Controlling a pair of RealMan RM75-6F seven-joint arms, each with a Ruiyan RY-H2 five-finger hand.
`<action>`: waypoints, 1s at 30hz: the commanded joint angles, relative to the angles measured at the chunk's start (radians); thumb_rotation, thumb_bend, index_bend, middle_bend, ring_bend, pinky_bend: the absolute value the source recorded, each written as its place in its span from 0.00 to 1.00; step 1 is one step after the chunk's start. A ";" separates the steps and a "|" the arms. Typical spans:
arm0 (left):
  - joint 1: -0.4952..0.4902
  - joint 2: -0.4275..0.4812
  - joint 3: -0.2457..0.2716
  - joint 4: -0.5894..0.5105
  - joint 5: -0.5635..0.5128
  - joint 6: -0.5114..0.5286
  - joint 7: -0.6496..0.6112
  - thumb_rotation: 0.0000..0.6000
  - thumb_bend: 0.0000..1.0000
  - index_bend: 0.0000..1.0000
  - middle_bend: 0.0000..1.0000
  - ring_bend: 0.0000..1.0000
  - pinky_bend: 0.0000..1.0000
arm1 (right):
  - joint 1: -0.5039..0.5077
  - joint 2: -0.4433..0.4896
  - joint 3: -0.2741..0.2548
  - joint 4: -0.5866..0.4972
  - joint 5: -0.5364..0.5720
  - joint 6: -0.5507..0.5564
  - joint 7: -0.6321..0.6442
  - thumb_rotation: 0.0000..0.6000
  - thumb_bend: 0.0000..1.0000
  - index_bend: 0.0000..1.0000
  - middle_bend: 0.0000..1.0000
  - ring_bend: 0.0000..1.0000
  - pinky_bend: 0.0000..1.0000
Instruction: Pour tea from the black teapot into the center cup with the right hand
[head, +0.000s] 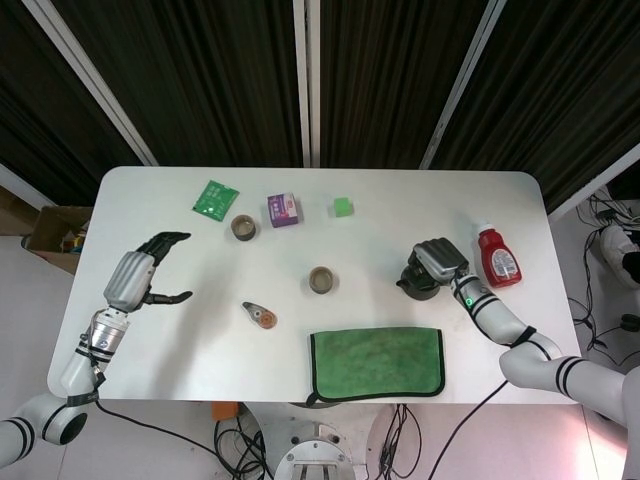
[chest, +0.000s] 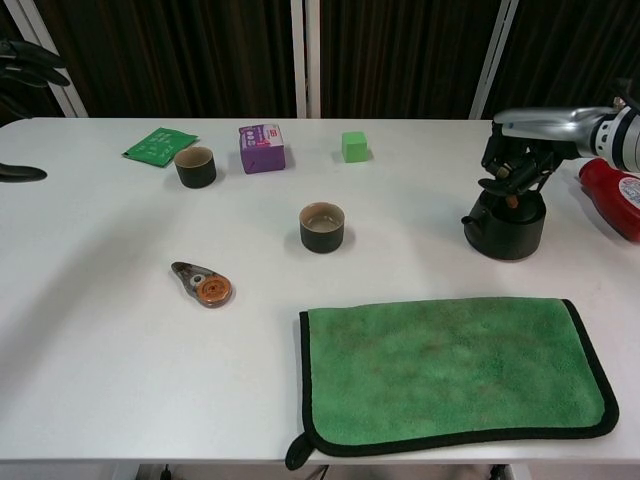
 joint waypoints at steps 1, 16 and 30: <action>0.000 0.000 0.000 0.001 0.000 0.000 -0.001 1.00 0.06 0.17 0.18 0.16 0.30 | -0.002 0.000 0.000 0.002 -0.001 0.000 -0.004 0.98 0.62 0.79 0.85 0.66 0.46; -0.004 0.002 -0.001 -0.001 0.001 -0.004 0.002 1.00 0.06 0.17 0.18 0.16 0.30 | -0.006 0.013 0.004 -0.007 -0.004 -0.008 -0.044 0.98 0.53 0.68 0.72 0.54 0.39; -0.006 0.004 -0.001 -0.005 -0.001 -0.009 0.007 1.00 0.06 0.17 0.18 0.16 0.30 | -0.015 0.017 0.008 -0.009 -0.002 0.000 -0.068 0.97 0.42 0.62 0.66 0.50 0.36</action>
